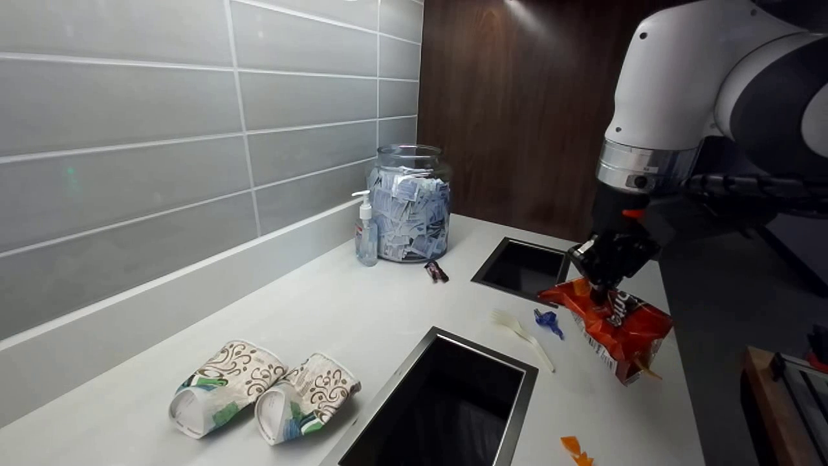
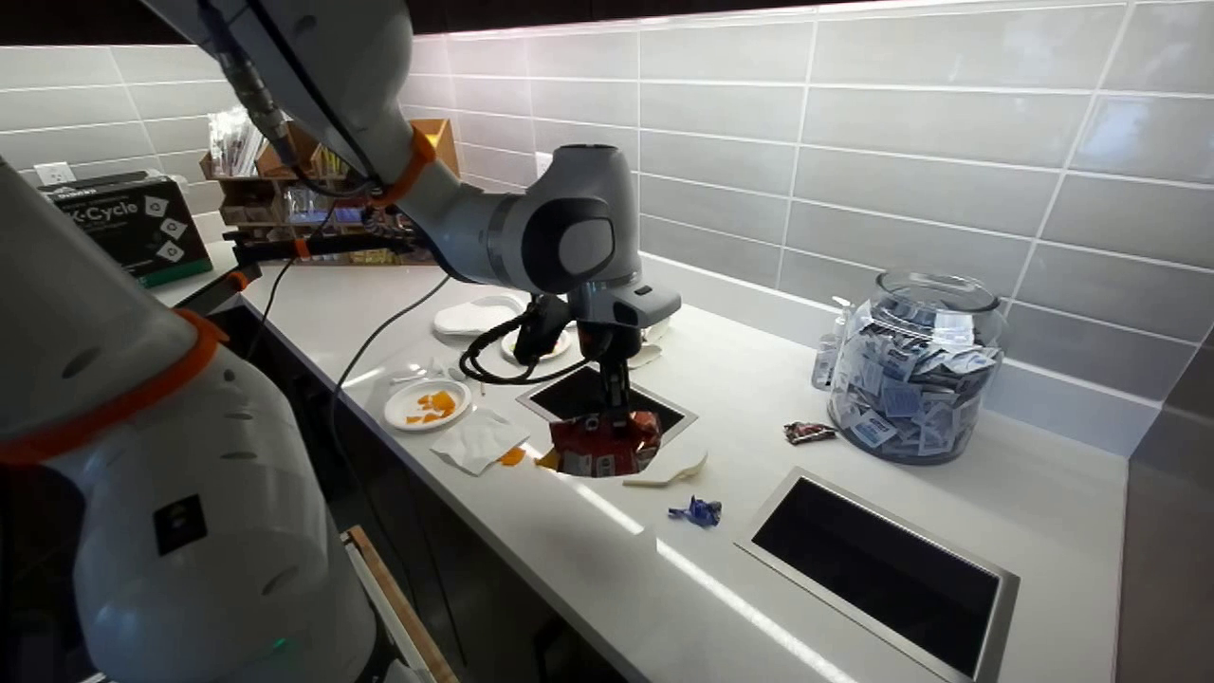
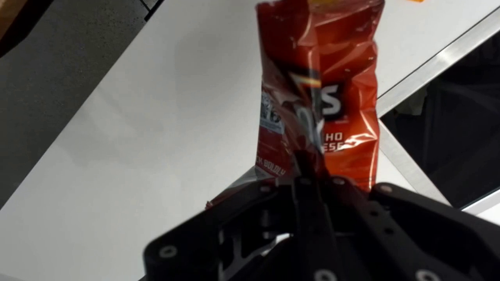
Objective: Empty some doritos from the bag into the bin on the left
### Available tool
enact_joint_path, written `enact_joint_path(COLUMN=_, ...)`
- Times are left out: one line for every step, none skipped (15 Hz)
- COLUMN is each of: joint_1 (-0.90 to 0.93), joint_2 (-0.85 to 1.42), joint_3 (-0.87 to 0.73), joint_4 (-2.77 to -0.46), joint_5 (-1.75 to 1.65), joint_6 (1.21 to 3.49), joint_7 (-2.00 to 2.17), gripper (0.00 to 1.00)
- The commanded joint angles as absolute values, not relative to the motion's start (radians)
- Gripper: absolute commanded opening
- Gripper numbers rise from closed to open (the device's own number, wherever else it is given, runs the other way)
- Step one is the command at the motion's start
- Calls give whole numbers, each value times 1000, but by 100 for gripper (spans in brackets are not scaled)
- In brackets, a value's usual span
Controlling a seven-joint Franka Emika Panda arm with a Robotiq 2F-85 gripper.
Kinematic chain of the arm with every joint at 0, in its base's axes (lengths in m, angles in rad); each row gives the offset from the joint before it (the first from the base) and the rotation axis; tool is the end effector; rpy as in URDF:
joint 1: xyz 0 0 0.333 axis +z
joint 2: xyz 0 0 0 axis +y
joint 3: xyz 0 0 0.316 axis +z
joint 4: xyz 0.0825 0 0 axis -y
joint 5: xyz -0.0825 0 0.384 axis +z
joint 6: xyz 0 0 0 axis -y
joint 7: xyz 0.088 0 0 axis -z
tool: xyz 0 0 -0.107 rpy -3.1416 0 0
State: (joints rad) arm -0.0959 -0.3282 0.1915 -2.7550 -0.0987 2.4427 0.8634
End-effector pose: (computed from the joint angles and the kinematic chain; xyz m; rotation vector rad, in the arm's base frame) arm 0.3786 0.0312 0.3151 2.8473 -1.0428 0.0976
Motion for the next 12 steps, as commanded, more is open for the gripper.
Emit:
enact_joint_path(joint_1=-103, joint_2=-275, joint_3=186, joint_4=-2754, joint_5=-129, joint_6=2481, joint_7=910, gripper=0)
enact_joint_path(joint_1=-98, joint_2=-261, joint_3=178, joint_4=-2754, joint_5=-117, joint_6=2483, joint_7=905, gripper=0)
enact_joint_path(joint_1=-98, joint_2=-246, joint_3=174, joint_4=-2754, joint_5=-119, joint_6=2489, joint_7=904, gripper=0)
enact_joint_path(joint_1=-99, joint_2=-234, joint_3=174, joint_4=-2753, joint_5=-126, joint_6=2497, joint_7=912, gripper=0)
enact_joint_path(joint_1=-101, joint_2=-220, joint_3=172, joint_4=-2753, joint_5=-132, joint_6=2506, joint_7=919, gripper=0)
enact_joint_path(joint_1=-100, joint_2=-207, joint_3=171, joint_4=-2753, joint_5=-136, joint_6=2518, joint_7=924, gripper=0)
enact_joint_path(joint_1=-99, joint_2=-194, joint_3=168, joint_4=-2753, joint_5=-138, joint_6=2528, joint_7=926, gripper=0)
enact_joint_path(joint_1=-99, joint_2=-182, joint_3=165, joint_4=-2753, joint_5=-142, joint_6=2538, joint_7=932, gripper=0)
enact_joint_path(joint_1=-99, joint_2=-171, joint_3=163, joint_4=-2753, joint_5=-148, joint_6=2546, joint_7=938, gripper=0)
enact_joint_path(joint_1=-99, joint_2=-160, joint_3=161, joint_4=-2753, joint_5=-157, joint_6=2553, joint_7=943, gripper=0)
enact_joint_path(joint_1=-97, joint_2=-150, joint_3=157, joint_4=-2753, joint_5=-161, joint_6=2562, joint_7=946, gripper=0)
enact_joint_path(joint_1=-94, joint_2=-142, joint_3=152, joint_4=-2753, joint_5=-163, joint_6=2568, joint_7=943, gripper=0)
